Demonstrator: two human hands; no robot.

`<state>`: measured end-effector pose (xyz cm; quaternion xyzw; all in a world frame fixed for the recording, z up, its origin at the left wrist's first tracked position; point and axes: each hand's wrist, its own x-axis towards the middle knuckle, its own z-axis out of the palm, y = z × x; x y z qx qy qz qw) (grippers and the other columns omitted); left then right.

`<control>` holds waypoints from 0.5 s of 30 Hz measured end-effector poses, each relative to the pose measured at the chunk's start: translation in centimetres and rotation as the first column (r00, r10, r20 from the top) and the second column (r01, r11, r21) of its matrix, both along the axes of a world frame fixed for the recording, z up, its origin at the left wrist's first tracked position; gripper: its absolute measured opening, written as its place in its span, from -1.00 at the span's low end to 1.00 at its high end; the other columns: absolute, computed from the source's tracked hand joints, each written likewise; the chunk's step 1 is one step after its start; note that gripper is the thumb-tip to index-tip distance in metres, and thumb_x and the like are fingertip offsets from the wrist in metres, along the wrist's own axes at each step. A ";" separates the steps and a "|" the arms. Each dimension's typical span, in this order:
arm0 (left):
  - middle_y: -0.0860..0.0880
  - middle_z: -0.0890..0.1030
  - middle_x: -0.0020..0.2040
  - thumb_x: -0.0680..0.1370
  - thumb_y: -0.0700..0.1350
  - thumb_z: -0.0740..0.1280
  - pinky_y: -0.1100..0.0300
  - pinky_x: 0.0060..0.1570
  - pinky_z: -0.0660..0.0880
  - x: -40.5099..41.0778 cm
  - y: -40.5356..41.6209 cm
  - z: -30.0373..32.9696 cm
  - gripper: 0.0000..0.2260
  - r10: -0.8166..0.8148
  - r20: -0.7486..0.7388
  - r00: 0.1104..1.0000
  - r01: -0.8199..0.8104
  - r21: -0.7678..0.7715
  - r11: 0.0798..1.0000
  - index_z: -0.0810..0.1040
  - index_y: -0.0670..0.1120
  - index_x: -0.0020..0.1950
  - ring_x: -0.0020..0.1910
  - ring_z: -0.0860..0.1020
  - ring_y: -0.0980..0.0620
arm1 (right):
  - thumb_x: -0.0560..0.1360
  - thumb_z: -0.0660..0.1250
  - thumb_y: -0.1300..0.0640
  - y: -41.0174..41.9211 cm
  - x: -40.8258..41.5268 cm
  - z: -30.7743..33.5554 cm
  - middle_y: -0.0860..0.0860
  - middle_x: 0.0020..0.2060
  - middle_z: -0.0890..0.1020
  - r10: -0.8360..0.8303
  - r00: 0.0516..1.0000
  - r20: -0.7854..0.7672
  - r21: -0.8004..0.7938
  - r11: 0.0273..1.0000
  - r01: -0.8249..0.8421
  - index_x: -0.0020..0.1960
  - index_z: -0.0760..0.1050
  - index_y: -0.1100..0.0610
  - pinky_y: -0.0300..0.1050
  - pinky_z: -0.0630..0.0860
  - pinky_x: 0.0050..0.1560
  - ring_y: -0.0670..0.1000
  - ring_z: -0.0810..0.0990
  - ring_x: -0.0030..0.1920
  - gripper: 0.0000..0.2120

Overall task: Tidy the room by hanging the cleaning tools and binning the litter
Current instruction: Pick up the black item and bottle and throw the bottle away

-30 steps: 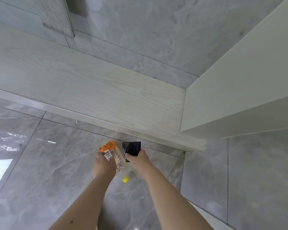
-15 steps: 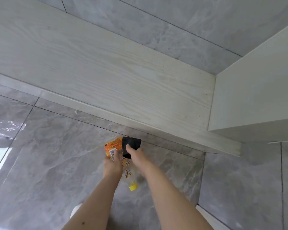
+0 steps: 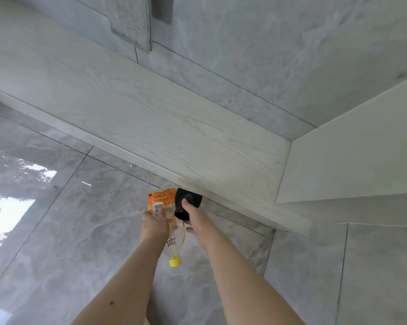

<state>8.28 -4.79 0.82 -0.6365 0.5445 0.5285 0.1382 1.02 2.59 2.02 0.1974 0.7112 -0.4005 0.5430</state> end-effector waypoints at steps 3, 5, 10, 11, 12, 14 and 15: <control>-0.26 0.45 0.33 0.63 0.07 0.08 -0.13 0.24 0.45 -0.1 -0.9 4.3 -0.52 0.011 -0.023 1.000 -0.012 -0.045 0.999 0.22 -0.21 0.44 0.27 0.47 -0.28 | 0.51 0.24 -0.17 -1.0 -0.3 5.0 0.12 0.29 0.50 0.012 1.000 -0.016 -0.030 0.999 -0.013 0.44 0.26 0.15 0.09 0.35 0.39 0.09 0.47 0.30 -0.39; -0.27 0.47 0.31 0.63 0.07 0.09 -0.15 0.23 0.46 -0.3 -1.7 7.2 -0.52 0.040 -0.052 0.998 -0.043 -0.069 0.997 0.24 -0.21 0.43 0.25 0.49 -0.28 | 0.52 0.23 -0.16 -1.7 -0.6 8.3 0.12 0.29 0.49 0.019 0.999 -0.029 -0.055 0.998 -0.021 0.44 0.25 0.15 0.07 0.37 0.38 0.09 0.47 0.29 -0.39; -0.26 0.48 0.27 0.61 0.10 0.12 -0.16 0.20 0.48 0.6 -3.3 14.7 -0.51 0.123 -0.161 0.979 -0.144 -0.126 0.982 0.31 -0.24 0.37 0.22 0.49 -0.26 | 0.54 0.21 -0.15 -3.8 -0.5 16.7 0.10 0.27 0.52 0.090 0.991 -0.096 -0.121 0.988 -0.101 0.41 0.30 0.14 0.00 0.44 0.29 0.08 0.49 0.26 -0.45; -0.27 0.48 0.26 0.61 0.11 0.12 -0.16 0.18 0.49 1.1 -3.8 16.5 -0.50 0.137 -0.185 0.973 -0.165 -0.145 0.976 0.34 -0.25 0.35 0.21 0.50 -0.26 | 0.55 0.21 -0.15 -4.3 -0.4 18.6 0.10 0.25 0.54 0.121 0.986 -0.118 -0.130 0.982 -0.136 0.39 0.33 0.14 0.00 0.45 0.27 0.07 0.51 0.25 -0.48; -0.27 0.48 0.25 0.61 0.12 0.12 -0.15 0.17 0.49 1.4 -4.1 17.9 -0.50 0.146 -0.204 0.968 -0.180 -0.162 0.970 0.36 -0.27 0.33 0.20 0.50 -0.26 | 0.55 0.21 -0.14 -4.7 -0.3 20.0 0.09 0.24 0.56 0.146 0.980 -0.134 -0.145 0.976 -0.165 0.36 0.35 0.14 0.01 0.46 0.27 0.07 0.52 0.24 -0.50; -0.28 0.48 0.25 0.61 0.13 0.11 -0.13 0.18 0.48 2.4 -5.0 21.2 -0.49 0.166 -0.236 0.958 -0.214 -0.193 0.958 0.38 -0.27 0.33 0.21 0.49 -0.26 | 0.55 0.21 -0.13 -5.7 0.1 23.6 0.07 0.17 0.58 0.183 0.970 -0.160 -0.188 0.959 -0.212 0.28 0.41 0.11 0.05 0.46 0.30 0.07 0.54 0.20 -0.58; -0.27 0.46 0.26 0.61 0.14 0.10 -0.09 0.17 0.48 3.2 -5.6 23.1 -0.48 0.178 -0.249 0.952 -0.232 -0.208 0.950 0.37 -0.27 0.34 0.21 0.48 -0.25 | 0.55 0.21 -0.12 -6.4 0.6 25.5 0.05 0.12 0.59 0.199 0.965 -0.171 -0.210 0.949 -0.233 0.22 0.42 0.09 0.07 0.47 0.30 0.06 0.55 0.17 -0.64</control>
